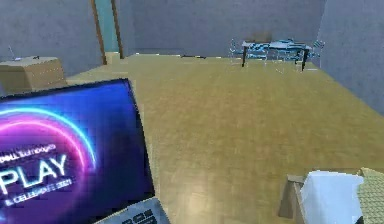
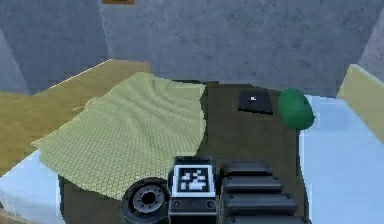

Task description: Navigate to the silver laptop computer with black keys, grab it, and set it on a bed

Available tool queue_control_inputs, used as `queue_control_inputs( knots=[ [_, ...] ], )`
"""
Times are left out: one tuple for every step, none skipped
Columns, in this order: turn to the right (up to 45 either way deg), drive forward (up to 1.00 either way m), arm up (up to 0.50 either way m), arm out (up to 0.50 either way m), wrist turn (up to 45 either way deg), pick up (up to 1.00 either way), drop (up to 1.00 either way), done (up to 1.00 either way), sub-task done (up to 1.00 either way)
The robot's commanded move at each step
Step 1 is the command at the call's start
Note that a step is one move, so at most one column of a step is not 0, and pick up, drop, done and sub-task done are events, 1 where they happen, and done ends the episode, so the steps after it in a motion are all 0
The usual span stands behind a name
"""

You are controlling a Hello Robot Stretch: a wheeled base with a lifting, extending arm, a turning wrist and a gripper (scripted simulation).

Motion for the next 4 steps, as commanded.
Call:
queue_control_inputs(
  knots=[
    [-6.0, 0.0, 0.0, 0.0, 0.0, 0.0, 0.0, 0.0, 0.0],
    [24.0, 0.0, 0.0, 0.0, 0.0, 0.0, 0.0, 0.0, 0.0],
    [0.0, 0.15, 0.0, 0.0, 0.0, 0.0, 0.0, 0.0, 0.0],
    [45.0, 0.0, 0.0, 0.0, 0.0, 0.0, 0.0, 0.0, 0.0]
  ],
)
